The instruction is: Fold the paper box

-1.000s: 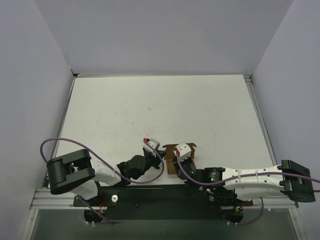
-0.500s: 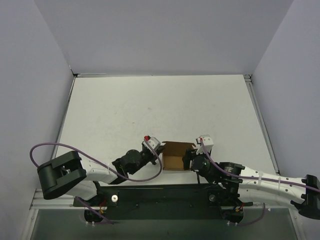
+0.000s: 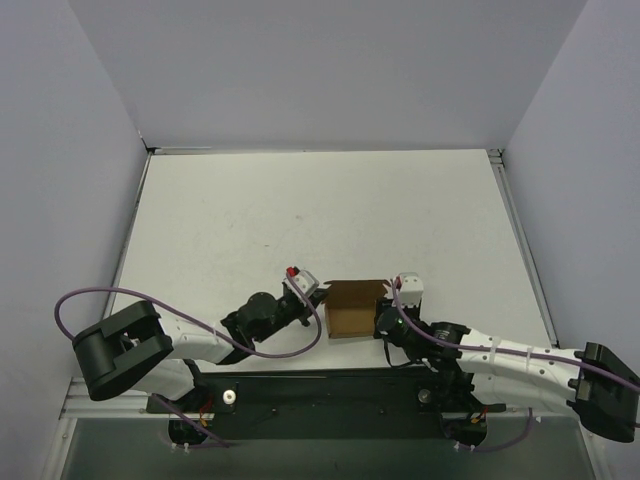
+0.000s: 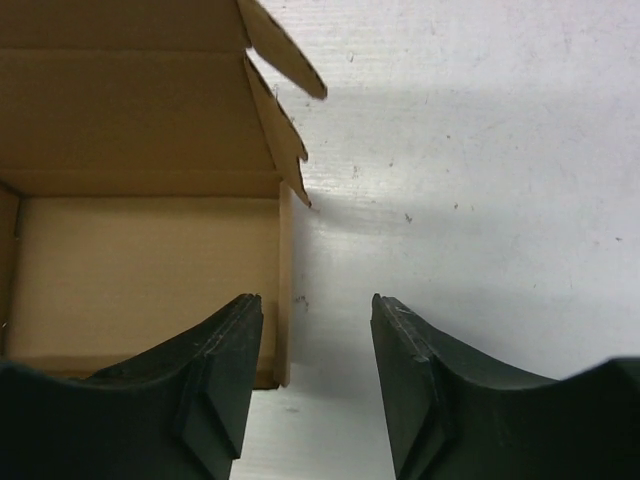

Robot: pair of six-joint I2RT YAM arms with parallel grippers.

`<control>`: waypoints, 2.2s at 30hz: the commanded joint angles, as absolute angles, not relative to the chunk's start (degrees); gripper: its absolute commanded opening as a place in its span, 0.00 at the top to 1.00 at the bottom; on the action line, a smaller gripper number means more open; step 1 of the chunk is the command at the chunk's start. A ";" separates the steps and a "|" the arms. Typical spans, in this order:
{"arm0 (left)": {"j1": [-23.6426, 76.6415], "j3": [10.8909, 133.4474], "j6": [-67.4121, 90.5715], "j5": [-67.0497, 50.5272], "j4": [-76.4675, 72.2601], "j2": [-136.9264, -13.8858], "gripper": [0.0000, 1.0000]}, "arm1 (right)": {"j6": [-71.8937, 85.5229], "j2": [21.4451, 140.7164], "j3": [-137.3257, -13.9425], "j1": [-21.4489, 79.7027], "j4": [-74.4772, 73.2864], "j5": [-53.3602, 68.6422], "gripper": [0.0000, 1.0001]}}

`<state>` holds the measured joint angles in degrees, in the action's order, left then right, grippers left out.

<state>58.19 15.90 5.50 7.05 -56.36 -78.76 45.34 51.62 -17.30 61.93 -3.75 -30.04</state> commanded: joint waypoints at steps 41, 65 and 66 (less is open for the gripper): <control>63.63 37.44 20.39 22.57 -50.45 -102.30 1.00 | 54.66 78.75 -34.10 57.92 -3.95 -50.80 0.95; 67.32 36.30 32.16 21.28 -51.68 -104.94 1.00 | 60.21 81.03 -33.84 57.22 -6.68 -51.68 0.95; 67.50 36.56 32.95 20.49 -51.85 -105.12 1.00 | 60.29 81.12 -33.84 57.22 -6.68 -51.68 0.95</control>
<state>64.95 36.58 27.18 31.97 -54.26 -102.37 57.21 80.42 -31.11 57.67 -11.07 -49.69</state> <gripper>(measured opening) 0.022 0.090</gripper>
